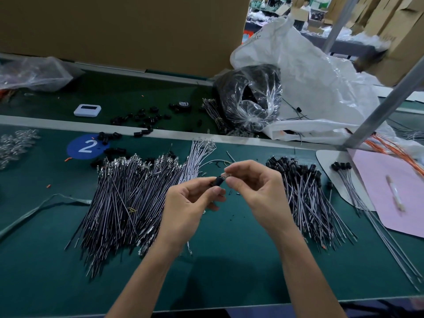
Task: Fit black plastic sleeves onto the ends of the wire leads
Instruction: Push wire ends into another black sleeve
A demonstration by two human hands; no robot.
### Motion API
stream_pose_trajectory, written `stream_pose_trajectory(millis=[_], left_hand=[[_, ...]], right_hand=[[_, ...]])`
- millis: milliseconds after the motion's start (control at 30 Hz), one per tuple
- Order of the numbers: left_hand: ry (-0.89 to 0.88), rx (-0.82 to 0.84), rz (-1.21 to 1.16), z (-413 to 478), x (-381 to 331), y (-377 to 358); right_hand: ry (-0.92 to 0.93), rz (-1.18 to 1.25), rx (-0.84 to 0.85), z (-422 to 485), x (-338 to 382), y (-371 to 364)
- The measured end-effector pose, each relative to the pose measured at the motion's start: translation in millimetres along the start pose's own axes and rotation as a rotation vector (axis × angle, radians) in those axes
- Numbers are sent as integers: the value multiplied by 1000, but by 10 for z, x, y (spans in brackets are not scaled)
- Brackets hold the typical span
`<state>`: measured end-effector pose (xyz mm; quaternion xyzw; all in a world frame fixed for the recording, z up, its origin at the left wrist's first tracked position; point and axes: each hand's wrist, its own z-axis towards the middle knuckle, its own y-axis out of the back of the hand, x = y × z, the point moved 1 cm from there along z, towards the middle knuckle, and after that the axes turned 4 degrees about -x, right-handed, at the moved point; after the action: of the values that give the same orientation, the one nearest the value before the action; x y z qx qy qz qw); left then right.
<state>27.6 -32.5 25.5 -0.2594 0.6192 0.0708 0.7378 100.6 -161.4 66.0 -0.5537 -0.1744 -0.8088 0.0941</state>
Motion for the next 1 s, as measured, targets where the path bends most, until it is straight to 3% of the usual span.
stream_pose_trajectory(millis=[200,433,700,867,1000], left_hand=[[-14,12,34,-6,8,46],[-19,55,3,-9,-30,74],[-15,119,50,0,-86,118],[-39,129,82,34,-83,41],[-17,157,78,44,-104,62]], right_hand=[[-9,-86,5,-21,-27,-7],[-55,-10,56,-20,-30,48],[-48,-155,125,3,52,107],[10,-211,51,22,87,163],[3,-185,90,-4,91,157]])
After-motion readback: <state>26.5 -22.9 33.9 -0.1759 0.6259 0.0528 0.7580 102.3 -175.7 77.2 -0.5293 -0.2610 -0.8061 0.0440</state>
